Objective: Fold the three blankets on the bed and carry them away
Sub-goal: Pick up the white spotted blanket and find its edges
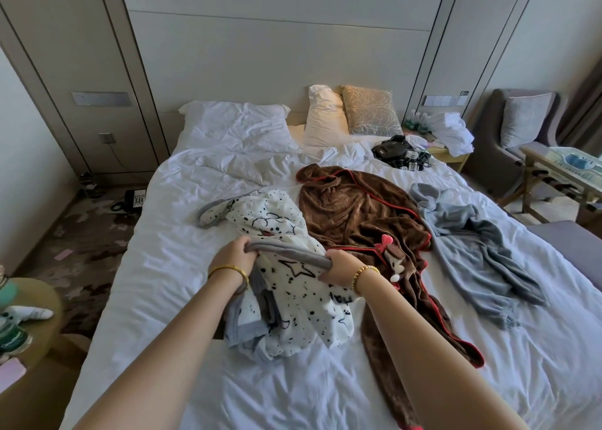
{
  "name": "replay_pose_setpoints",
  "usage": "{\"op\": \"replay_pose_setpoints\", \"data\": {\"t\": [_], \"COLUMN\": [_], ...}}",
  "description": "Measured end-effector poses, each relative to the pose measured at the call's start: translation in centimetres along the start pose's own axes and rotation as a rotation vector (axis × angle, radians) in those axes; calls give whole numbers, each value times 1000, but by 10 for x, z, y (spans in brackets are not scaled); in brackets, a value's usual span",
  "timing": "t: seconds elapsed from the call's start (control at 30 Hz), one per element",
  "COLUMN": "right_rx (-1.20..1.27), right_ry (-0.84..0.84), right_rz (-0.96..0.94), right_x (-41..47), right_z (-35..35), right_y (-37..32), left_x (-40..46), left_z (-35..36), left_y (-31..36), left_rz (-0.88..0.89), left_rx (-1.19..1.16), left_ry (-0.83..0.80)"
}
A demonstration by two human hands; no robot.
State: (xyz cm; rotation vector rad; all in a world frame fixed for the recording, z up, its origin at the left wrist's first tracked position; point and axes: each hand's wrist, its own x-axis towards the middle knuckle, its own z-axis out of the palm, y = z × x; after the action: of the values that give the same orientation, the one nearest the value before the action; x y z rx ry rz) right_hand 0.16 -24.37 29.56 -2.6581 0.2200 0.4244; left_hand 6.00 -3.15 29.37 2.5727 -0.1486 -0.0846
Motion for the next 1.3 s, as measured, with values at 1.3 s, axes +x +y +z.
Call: {"op": "replay_pose_setpoints", "data": {"t": [1.3], "right_rx": [69], "right_ry": [30], "right_rz": [-175], "right_x": [-5], "right_z": [15], "right_y": [-37], "left_x": [-13], "left_z": [8], "left_y": [13], "left_rz": [129], "left_rx": [-167], "left_ry": [-458]}}
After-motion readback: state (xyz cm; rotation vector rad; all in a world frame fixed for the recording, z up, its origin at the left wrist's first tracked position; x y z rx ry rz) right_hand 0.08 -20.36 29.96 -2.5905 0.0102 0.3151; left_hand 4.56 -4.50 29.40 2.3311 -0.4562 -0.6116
